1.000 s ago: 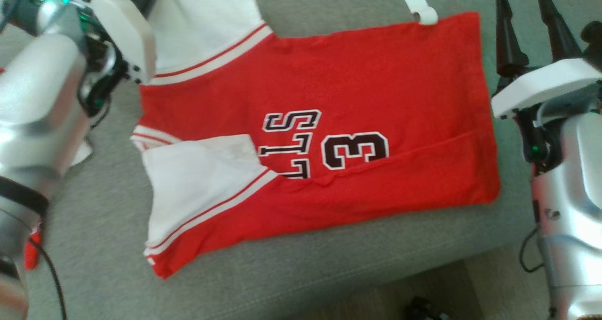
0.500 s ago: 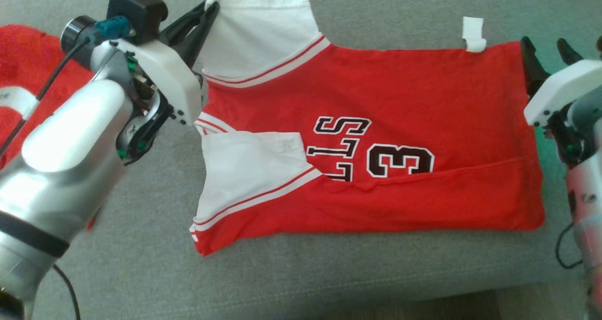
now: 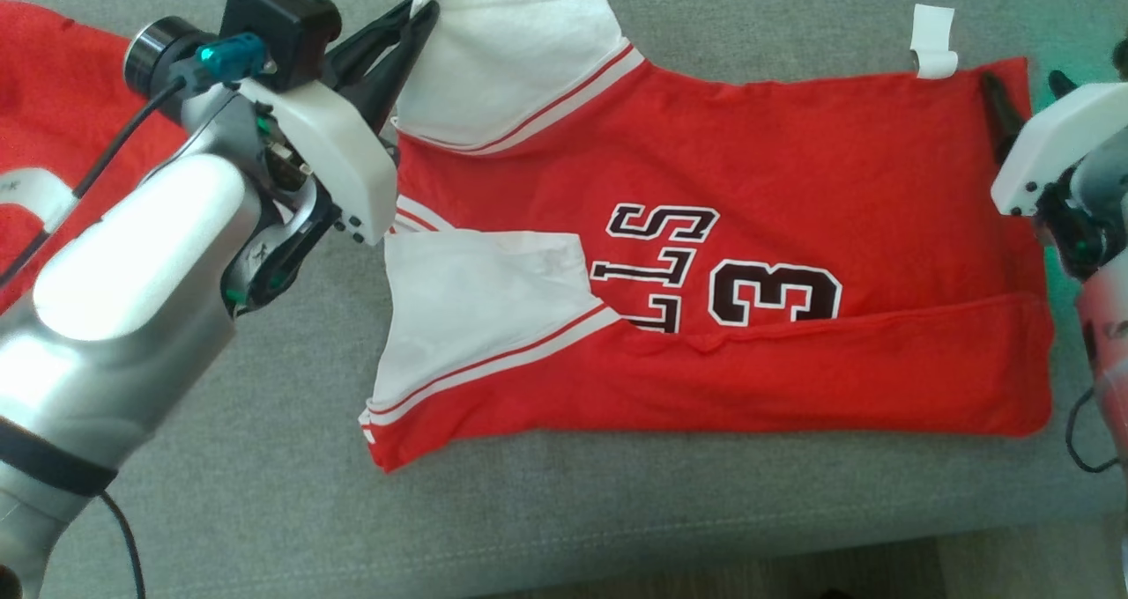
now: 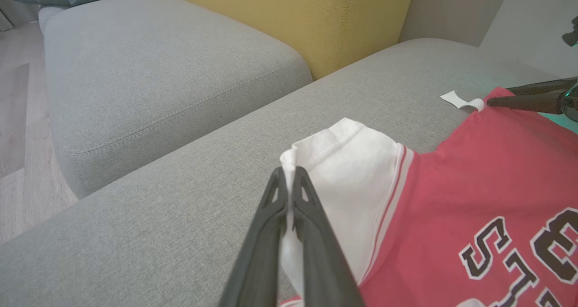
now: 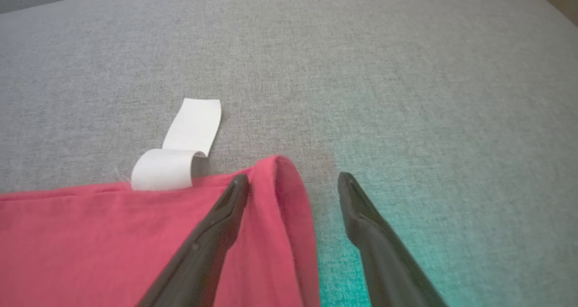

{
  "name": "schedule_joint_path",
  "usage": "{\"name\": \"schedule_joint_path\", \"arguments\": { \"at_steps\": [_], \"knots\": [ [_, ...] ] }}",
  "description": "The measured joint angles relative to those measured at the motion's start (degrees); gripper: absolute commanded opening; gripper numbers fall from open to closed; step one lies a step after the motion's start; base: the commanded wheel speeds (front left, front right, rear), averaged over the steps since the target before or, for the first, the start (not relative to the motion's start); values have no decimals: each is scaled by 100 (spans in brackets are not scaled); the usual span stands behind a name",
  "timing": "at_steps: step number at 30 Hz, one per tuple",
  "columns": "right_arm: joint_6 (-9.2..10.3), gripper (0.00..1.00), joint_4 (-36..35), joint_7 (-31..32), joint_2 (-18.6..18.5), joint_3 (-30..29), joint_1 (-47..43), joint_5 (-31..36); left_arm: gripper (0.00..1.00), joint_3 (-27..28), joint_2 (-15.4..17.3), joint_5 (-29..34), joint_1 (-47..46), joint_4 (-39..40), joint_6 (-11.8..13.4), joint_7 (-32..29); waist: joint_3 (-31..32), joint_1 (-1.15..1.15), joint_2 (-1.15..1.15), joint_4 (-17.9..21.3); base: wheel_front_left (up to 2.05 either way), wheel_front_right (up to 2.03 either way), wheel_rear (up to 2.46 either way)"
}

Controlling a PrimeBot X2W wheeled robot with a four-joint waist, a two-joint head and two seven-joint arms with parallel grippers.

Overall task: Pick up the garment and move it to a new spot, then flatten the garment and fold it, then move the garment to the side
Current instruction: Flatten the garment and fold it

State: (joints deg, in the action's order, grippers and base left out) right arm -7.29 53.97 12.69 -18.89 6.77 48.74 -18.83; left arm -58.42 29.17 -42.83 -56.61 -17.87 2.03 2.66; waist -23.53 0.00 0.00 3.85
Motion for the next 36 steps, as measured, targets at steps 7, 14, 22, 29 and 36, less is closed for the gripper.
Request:
{"name": "schedule_joint_path", "arguments": {
  "at_steps": [7,14,22,29,36],
  "knots": [
    [0,100,322,-15,11,209,211,-20,0,-9,44,41,-1,55,11,-14,-41,0,0,20,0,0,0],
    [0,0,461,-149,10,468,342,-140,0,-7,74,38,-1,-46,54,-12,-29,0,0,29,0,0,0],
    [0,0,548,-802,-57,500,578,-193,0,16,102,32,-37,-347,53,38,-48,0,0,53,0,0,0],
    [0,0,583,-1221,-63,519,1011,-279,0,149,111,35,-510,-692,-7,46,-218,0,0,67,0,0,0],
    [-1,0,722,-1738,-48,487,1595,-278,0,201,-86,235,-1164,-1262,-60,237,-450,0,0,102,0,0,0]
  ]
}}
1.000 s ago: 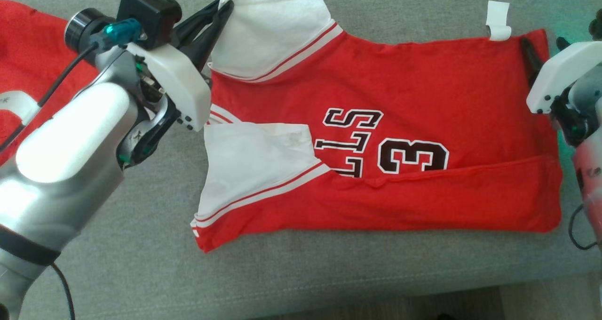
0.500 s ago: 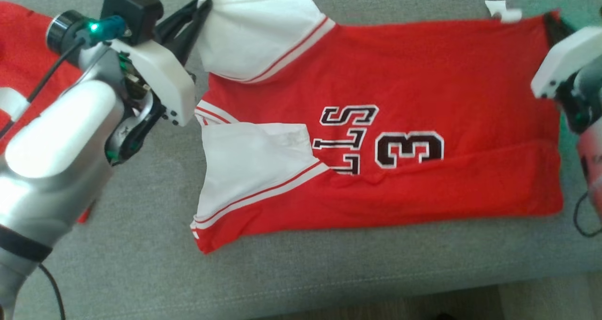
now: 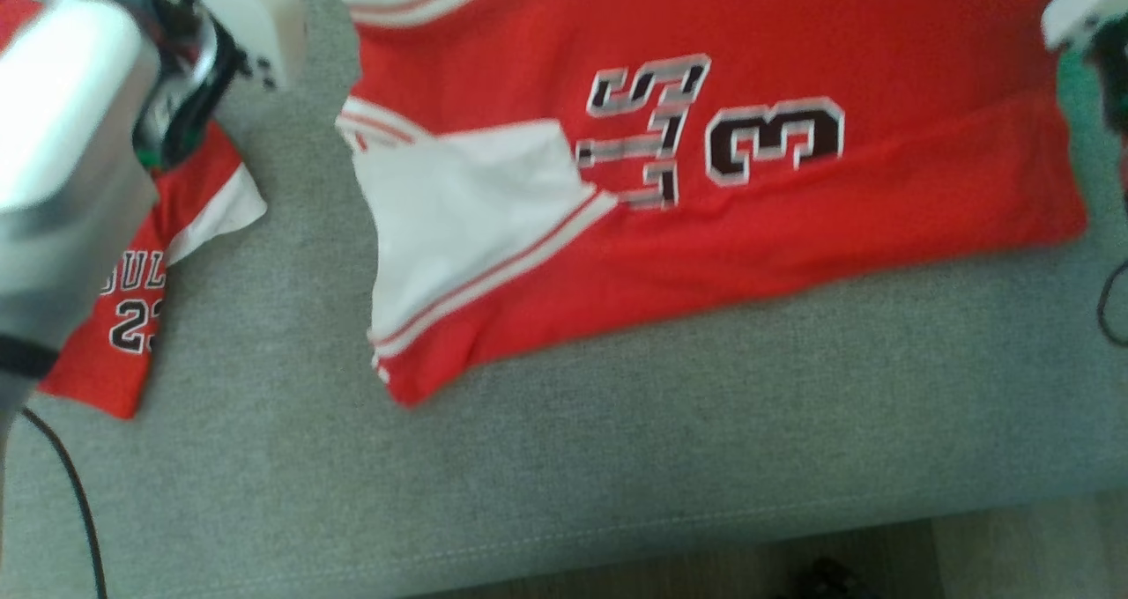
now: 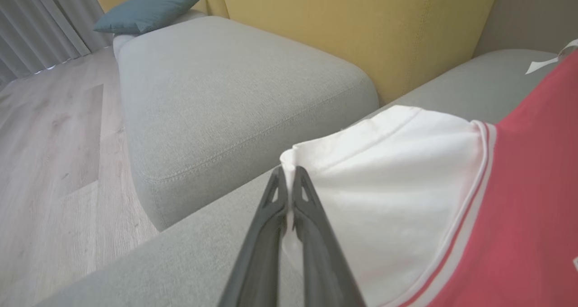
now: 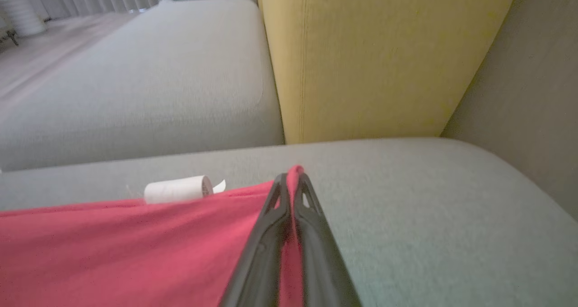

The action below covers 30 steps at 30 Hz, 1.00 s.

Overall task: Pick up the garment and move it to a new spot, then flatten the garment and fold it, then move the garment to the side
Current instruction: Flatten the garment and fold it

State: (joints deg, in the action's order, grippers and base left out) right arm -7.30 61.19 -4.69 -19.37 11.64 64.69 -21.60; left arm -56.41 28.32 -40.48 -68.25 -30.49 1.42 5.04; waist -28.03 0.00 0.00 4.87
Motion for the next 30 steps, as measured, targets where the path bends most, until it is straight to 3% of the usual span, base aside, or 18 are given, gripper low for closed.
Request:
{"name": "schedule_joint_path", "arguments": {
  "at_steps": [8,16,23,30],
  "knots": [
    [0,0,359,-474,124,-88,436,93,0,92,-376,174,-504,-705,-56,487,-111,0,0,24,0,0,0],
    [1,0,570,-489,158,175,249,-63,0,-73,-437,209,-205,-910,-249,677,110,0,0,3,0,0,0],
    [0,0,595,-196,29,538,-310,-318,0,-254,-335,208,471,-536,-281,772,417,0,0,-60,0,0,0],
    [1,0,427,304,-248,987,-825,-669,0,-431,-36,148,1176,389,-37,647,820,-1,0,-170,0,0,0]
  ]
}}
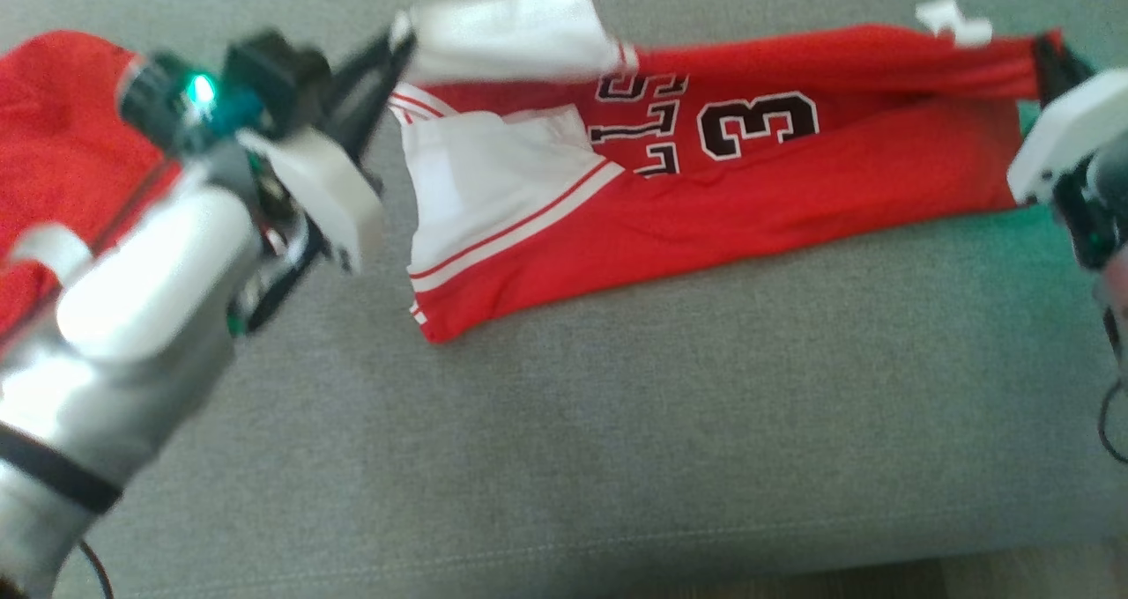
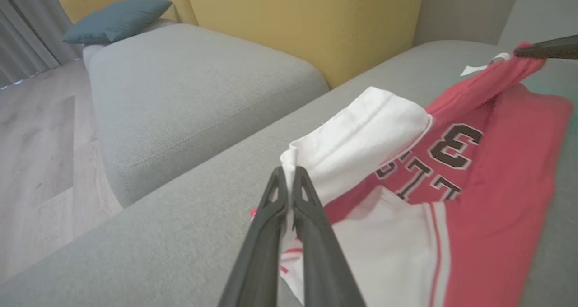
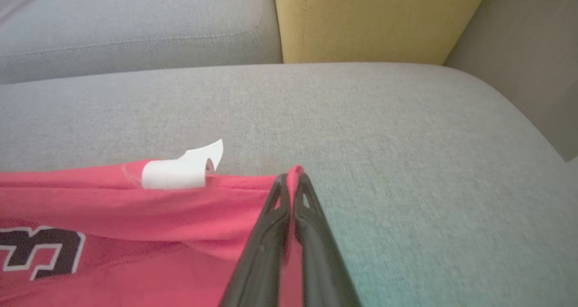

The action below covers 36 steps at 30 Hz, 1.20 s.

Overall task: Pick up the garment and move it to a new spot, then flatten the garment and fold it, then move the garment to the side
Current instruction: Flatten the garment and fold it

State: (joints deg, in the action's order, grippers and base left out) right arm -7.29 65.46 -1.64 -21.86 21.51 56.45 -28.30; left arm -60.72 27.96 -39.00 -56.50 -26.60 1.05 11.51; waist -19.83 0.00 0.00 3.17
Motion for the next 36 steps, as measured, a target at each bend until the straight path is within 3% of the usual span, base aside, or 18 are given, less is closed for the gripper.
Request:
{"name": "schedule_joint_path", "arguments": {
  "at_steps": [13,26,27,28,29,30,36],
  "knots": [
    [-1,0,-135,583,-445,615,-421,-165,0,-499,539,-76,979,1546,410,-601,350,0,0,-176,0,0,0],
    [-1,0,-508,1610,-584,1195,-751,-559,0,-827,472,8,1301,1284,608,-746,484,0,0,-11,0,0,0],
    [-1,36,-517,1638,-584,1201,-768,-590,13,-849,432,5,1311,1222,611,-746,487,0,0,-1,0,0,0],
    [-1,100,-520,1699,-583,1210,-781,-605,45,-870,400,2,1322,1171,630,-743,494,0,0,8,0,0,0],
    [-1,100,-520,1795,-581,1221,-787,-642,85,-864,371,2,1354,1127,673,-735,503,0,0,18,0,0,0],
    [-1,100,-536,1851,-582,1254,-791,-675,100,-858,349,0,1394,1074,713,-699,515,0,0,26,0,0,0],
    [0,100,-715,1370,-583,1005,-858,-835,100,-466,97,-286,1668,717,1060,-124,699,0,0,37,0,0,0]
  ]
}}
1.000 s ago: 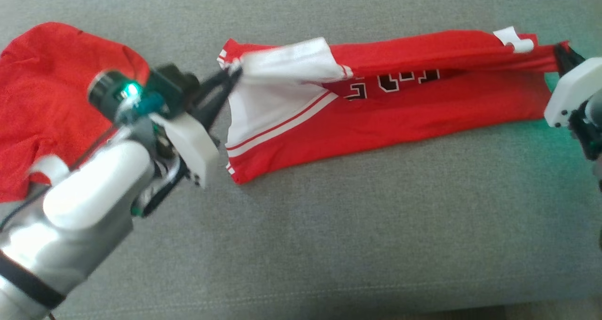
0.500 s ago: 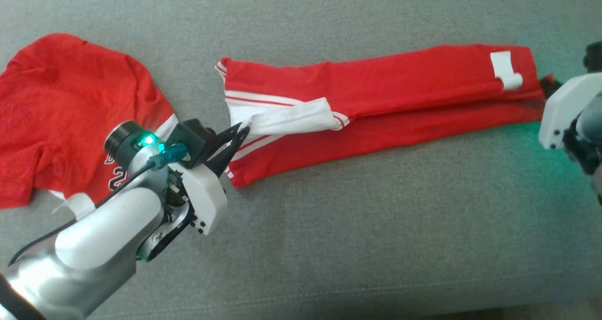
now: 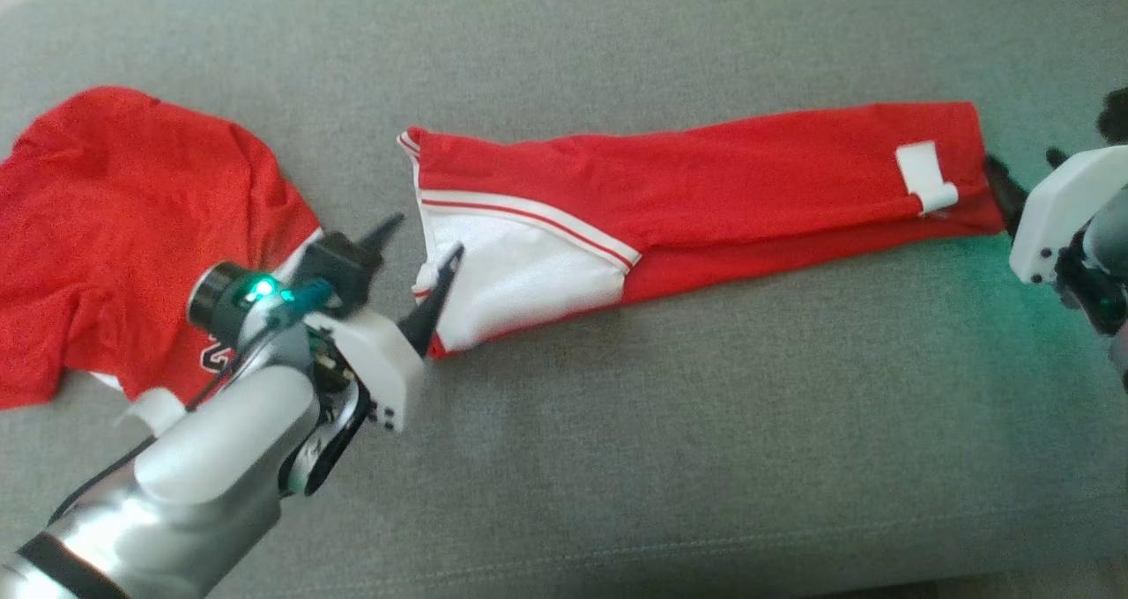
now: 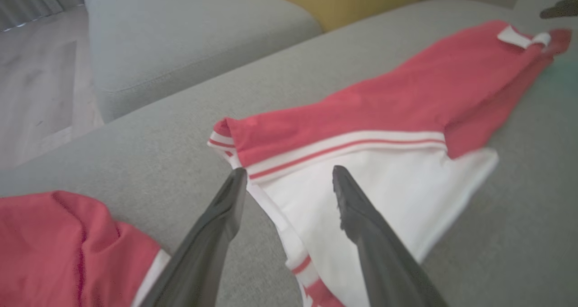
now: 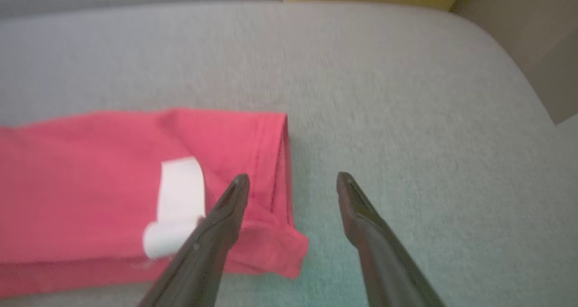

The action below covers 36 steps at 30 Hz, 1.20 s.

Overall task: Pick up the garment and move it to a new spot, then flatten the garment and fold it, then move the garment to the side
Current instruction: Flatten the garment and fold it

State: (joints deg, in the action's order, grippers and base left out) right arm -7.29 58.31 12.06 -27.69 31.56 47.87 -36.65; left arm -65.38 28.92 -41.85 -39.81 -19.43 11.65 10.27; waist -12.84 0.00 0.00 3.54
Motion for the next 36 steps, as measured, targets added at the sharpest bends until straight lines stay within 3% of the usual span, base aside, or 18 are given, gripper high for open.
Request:
{"name": "schedule_joint_path", "arguments": {
  "at_steps": [3,6,12,16,23,24,30,36],
  "knots": [
    [0,100,-205,-514,66,-279,-118,-252,100,491,-225,-296,141,-140,252,286,128,0,0,-9,0,0,0],
    [0,100,-749,-1345,298,-424,-394,-357,100,1370,-547,-511,439,-68,493,402,295,0,0,-22,0,0,0],
    [0,100,-1282,-2314,517,-614,-922,-148,100,2797,-917,236,1218,561,475,403,468,0,0,-43,0,0,0],
    [0,100,-1521,-2557,768,-847,-1291,331,100,3585,-1263,671,1930,845,229,403,556,0,0,-43,0,0,0],
    [0,100,-2185,-2628,1348,-1980,-2069,1412,100,4770,-1913,1394,2658,1224,-505,403,625,0,0,-65,0,0,0],
    [0,100,-2185,-2628,1348,-1980,-2069,1412,100,4770,-1913,1394,2658,1224,-505,403,625,0,0,-65,0,0,0],
    [0,100,-2576,-2642,1862,-2604,-2662,2113,100,5335,-2270,1881,2986,1096,-1054,404,650,0,0,-59,0,0,0],
    [0,100,-2586,-2517,1981,-3067,-2643,2406,100,5592,-2461,2194,2984,971,-1408,404,485,0,0,-109,0,0,0]
  ]
}}
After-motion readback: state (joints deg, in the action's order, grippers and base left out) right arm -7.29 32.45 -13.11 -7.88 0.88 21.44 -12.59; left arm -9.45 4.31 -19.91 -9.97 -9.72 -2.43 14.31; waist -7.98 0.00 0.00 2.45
